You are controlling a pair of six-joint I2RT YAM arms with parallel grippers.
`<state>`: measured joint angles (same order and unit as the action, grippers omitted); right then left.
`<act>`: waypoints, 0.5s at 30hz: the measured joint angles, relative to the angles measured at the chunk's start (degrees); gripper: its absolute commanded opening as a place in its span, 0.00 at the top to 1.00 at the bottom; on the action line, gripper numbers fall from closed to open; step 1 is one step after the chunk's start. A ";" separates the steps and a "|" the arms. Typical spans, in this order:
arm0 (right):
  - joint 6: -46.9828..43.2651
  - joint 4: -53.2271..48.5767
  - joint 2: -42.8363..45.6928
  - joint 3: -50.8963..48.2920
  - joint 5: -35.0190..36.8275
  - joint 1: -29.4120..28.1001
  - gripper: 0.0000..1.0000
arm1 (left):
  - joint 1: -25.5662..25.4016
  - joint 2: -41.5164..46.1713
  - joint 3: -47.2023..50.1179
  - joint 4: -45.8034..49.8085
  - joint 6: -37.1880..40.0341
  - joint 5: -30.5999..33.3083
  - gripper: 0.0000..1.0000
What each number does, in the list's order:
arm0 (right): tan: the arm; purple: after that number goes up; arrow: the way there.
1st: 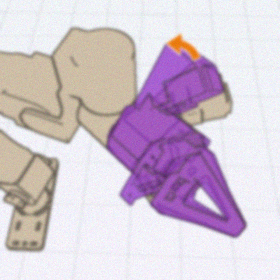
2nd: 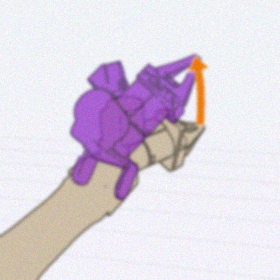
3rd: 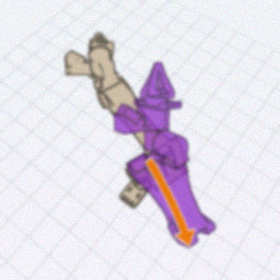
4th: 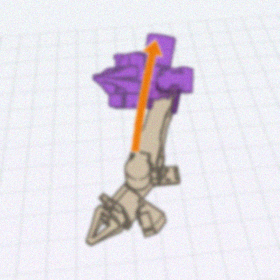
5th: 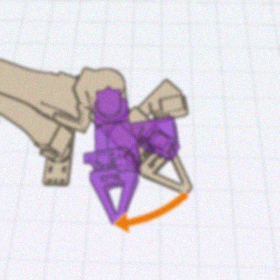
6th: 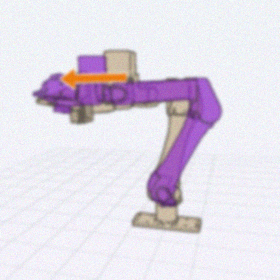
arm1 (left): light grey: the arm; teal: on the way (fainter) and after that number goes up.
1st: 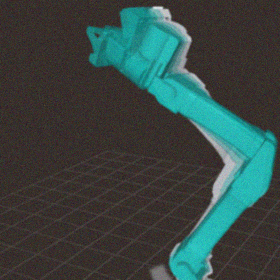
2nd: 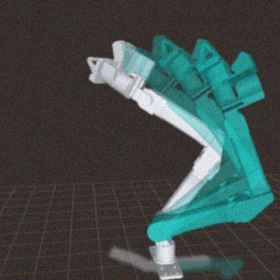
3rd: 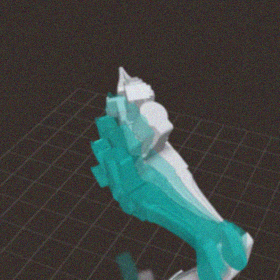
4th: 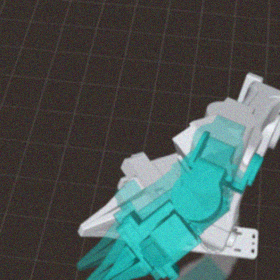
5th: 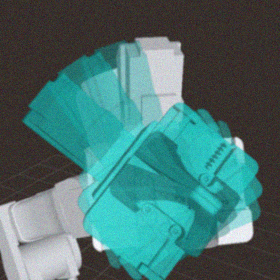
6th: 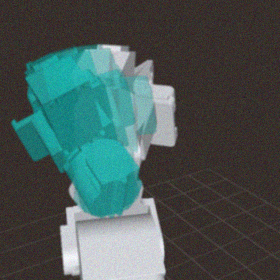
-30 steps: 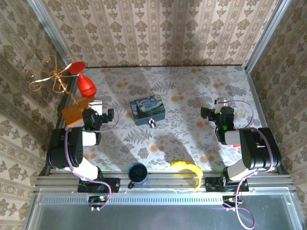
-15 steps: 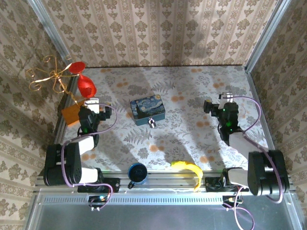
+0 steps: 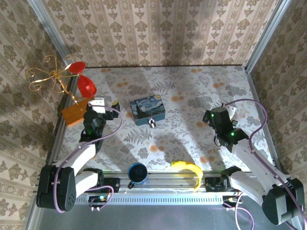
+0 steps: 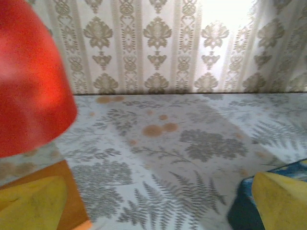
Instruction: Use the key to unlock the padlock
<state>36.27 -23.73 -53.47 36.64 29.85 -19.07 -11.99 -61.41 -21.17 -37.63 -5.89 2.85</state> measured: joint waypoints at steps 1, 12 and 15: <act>2.23 -3.23 0.02 0.92 0.44 -1.29 0.00 | -0.83 0.50 0.11 0.28 -0.85 0.11 0.00; 20.02 -25.11 -2.14 2.27 -5.60 -3.23 0.38 | -5.62 6.01 2.99 2.60 -10.01 0.15 0.00; 22.77 -25.59 -1.92 -0.33 -9.29 -2.01 0.45 | -5.62 7.21 3.15 3.41 -10.64 0.15 0.00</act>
<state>59.05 -49.32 -55.40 36.32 20.56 -21.08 -17.61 -54.19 -18.02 -34.22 -16.53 3.01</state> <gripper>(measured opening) 0.592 0.999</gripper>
